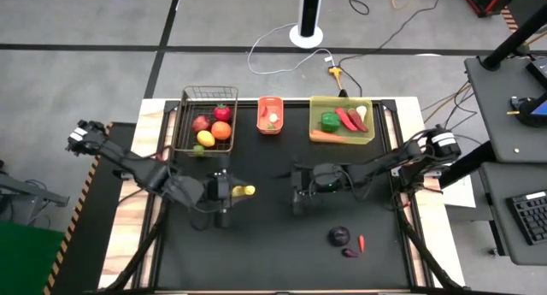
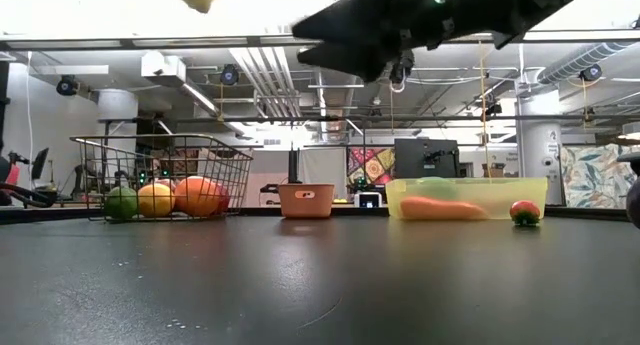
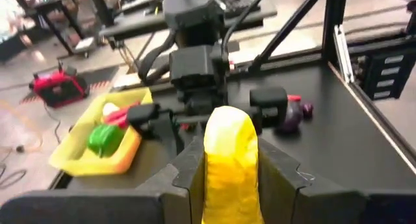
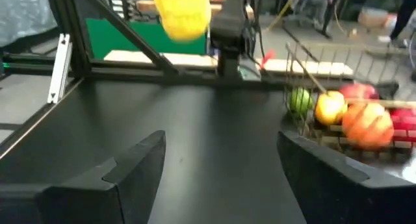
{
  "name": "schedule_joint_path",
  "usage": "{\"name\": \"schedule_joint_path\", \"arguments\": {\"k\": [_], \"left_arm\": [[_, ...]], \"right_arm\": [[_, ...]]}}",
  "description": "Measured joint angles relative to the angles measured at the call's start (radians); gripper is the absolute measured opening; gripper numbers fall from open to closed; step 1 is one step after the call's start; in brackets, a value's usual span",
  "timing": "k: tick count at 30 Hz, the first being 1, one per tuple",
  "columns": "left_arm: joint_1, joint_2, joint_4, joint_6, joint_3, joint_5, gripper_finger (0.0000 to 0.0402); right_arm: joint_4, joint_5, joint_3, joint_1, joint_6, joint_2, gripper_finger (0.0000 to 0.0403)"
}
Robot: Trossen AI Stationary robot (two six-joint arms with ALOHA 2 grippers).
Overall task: Sort produce into baskets
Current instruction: Put the yellow corn into the yellow bin
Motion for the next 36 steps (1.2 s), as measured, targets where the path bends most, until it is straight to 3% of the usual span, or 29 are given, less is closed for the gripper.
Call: {"name": "schedule_joint_path", "arguments": {"k": [5,12,18,31,36], "left_arm": [[0.010,0.005,0.193,0.060,-0.097,0.026,0.0087],[0.050,-0.004,0.705,0.135,-0.346,0.077,0.0087],[0.087,0.015,0.912,0.133,-0.457,0.078,0.0087],[0.092,0.021,0.955,0.142,-0.479,0.075,0.0087],[0.092,0.023,0.953,0.142,-0.478,0.082,0.0087]], "right_arm": [[0.058,-0.064,0.043,0.002,-0.046,0.030,0.0297],[0.058,-0.131,0.100,0.006,-0.074,0.060,0.0304],[0.048,-0.135,0.166,0.005,-0.074,0.109,0.0297],[0.059,-0.067,0.220,-0.014,-0.092,0.155,0.0255],[0.069,-0.069,0.235,-0.023,-0.080,0.151,0.0262]]}}
